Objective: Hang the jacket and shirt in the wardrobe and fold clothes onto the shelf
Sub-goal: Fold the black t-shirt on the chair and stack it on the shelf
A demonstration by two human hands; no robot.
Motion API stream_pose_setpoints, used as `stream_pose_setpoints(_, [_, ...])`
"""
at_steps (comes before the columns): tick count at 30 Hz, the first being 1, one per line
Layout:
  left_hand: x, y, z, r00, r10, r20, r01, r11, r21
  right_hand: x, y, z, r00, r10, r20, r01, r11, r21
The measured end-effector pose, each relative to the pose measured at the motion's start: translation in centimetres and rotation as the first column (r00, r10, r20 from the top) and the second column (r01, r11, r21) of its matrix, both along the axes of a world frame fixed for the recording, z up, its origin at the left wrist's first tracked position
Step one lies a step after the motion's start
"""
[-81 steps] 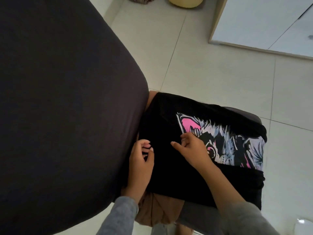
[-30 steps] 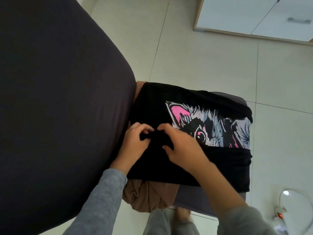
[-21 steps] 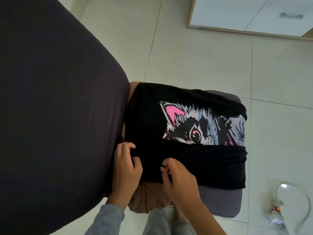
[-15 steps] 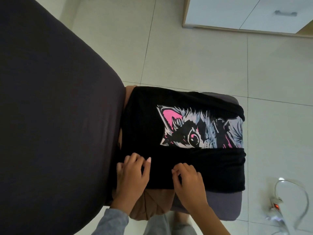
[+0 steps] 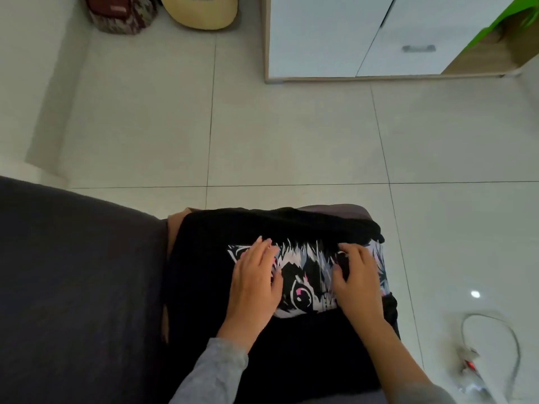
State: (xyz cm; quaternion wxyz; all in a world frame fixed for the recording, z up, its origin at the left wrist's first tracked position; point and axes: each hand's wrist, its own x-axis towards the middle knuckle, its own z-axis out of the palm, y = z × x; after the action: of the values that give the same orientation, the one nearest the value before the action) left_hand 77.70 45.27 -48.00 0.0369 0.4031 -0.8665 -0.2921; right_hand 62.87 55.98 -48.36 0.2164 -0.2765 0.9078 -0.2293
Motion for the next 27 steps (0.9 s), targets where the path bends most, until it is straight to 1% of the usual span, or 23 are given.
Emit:
stream_pose_setpoints(2, [-2.9,-1.1,-0.2,0.997,-0.053,-0.047,0.054,0.999,0.006,-2.3,-1.5,0.1,0.998,-0.054,-0.017,0.054,0.998,-0.024])
stream_pose_setpoints(4, [-5.5,-2.0,-0.6,0.991,-0.117,-0.071,0.116,0.993,-0.014,-4.1,-2.6,0.1,0.999,-0.048,-0.022,0.048,0.999,-0.012])
stream_pose_setpoints(8, [-9.2,-2.8,-1.3,0.969,-0.243,-0.040,0.242,0.970,-0.013,-5.8,-3.7,-0.5,0.999,-0.023,-0.046,0.026,0.998,0.052])
stream_pose_setpoints(11, [-10.7,-3.1,-1.2,0.957,-0.288,-0.021,0.288,0.957,0.020,-6.1,-4.0,-0.6,0.997,-0.012,-0.071,0.018,0.995,0.093])
stream_pose_setpoints(13, [-11.2,-3.6,-1.1,0.955,-0.296,-0.011,0.296,0.955,0.016,-6.1,-3.9,-0.7,0.992,0.028,-0.122,-0.013,0.992,0.124])
stream_pose_setpoints(17, [-12.1,-4.7,-0.5,0.946,-0.323,0.022,0.323,0.946,0.019,-6.0,-3.2,-0.6,0.961,0.069,-0.267,-0.048,0.995,0.087])
stream_pose_setpoints(19, [-12.2,-4.8,-0.2,0.945,-0.325,0.037,0.324,0.946,0.020,-5.9,-2.9,-0.7,0.952,0.071,-0.298,-0.053,0.996,0.070])
stream_pose_setpoints(24, [-11.4,-4.3,-0.4,0.929,-0.341,0.144,0.340,0.940,0.030,-5.7,-2.6,-1.0,0.968,0.088,-0.235,-0.083,0.996,0.032])
stream_pose_setpoints(27, [-10.9,-4.6,0.0,0.920,-0.356,0.162,0.357,0.934,0.023,-5.8,-2.7,-0.8,0.983,0.087,-0.161,-0.080,0.996,0.049])
